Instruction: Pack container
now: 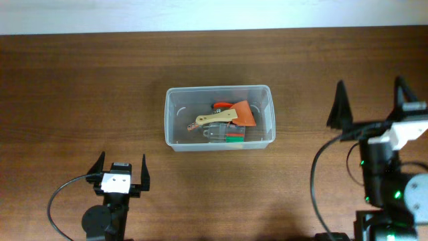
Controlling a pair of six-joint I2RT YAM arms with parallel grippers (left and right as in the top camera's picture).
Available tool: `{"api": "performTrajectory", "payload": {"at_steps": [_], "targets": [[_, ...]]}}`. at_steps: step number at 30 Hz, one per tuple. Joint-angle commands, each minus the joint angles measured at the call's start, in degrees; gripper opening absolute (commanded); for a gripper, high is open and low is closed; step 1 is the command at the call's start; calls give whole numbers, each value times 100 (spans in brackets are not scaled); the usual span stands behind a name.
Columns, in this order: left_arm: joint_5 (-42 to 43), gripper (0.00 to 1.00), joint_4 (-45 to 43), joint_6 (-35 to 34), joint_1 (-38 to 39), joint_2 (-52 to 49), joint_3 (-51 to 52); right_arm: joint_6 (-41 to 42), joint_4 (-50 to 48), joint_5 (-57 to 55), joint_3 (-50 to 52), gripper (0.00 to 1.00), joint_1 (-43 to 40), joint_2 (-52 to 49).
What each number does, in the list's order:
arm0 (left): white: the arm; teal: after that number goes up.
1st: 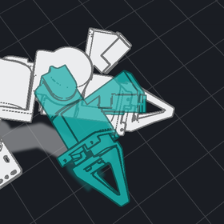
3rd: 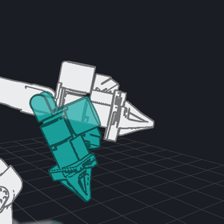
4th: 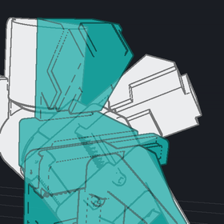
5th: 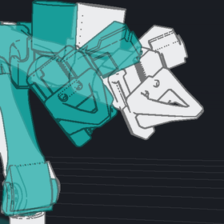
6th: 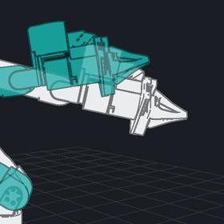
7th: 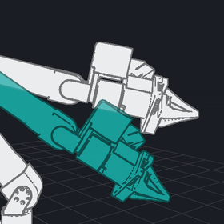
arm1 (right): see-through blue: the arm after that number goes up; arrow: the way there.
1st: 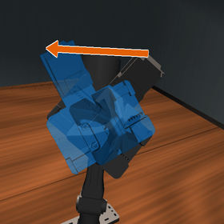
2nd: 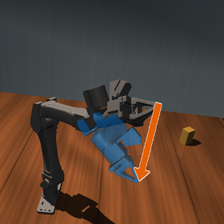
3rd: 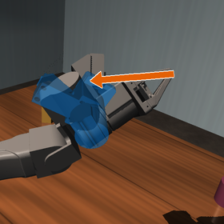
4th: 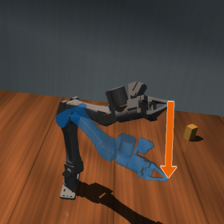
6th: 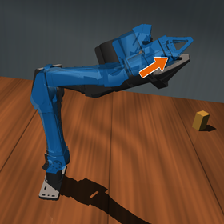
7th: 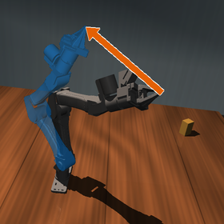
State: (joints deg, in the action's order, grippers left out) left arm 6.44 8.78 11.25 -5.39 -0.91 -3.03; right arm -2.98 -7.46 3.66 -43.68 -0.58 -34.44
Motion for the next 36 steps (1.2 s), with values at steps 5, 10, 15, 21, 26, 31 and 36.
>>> {"api": "performTrajectory", "payload": {"at_steps": [5, 10, 15, 21, 26, 31, 36], "targets": [[-24, 99, -22, -70, -31, 57, 55, 52, -586, 221, 1320, 99, 59, 999], [-24, 99, -22, -68, -31, 57, 55, 52, -927, 354, 1993, 99, 59, 1545], [-22, 99, -22, -70, -31, 57, 55, 50, -931, 393, 2435, 99, 57, 1989], [-22, 99, -22, -68, -31, 57, 55, 50, -931, 393, 2876, 99, 59, 2461], [-24, 99, -22, -68, -31, 57, 55, 52, -933, 393, 3191, 99, 59, 2874], [-24, 99, -22, -68, -31, 57, 55, 50, -929, 391, 3429, 99, 57, 3279], [-24, 99, -22, -68, -31, 57, 55, 50, -946, 439, 3661, 99, 59, 3425]]}}
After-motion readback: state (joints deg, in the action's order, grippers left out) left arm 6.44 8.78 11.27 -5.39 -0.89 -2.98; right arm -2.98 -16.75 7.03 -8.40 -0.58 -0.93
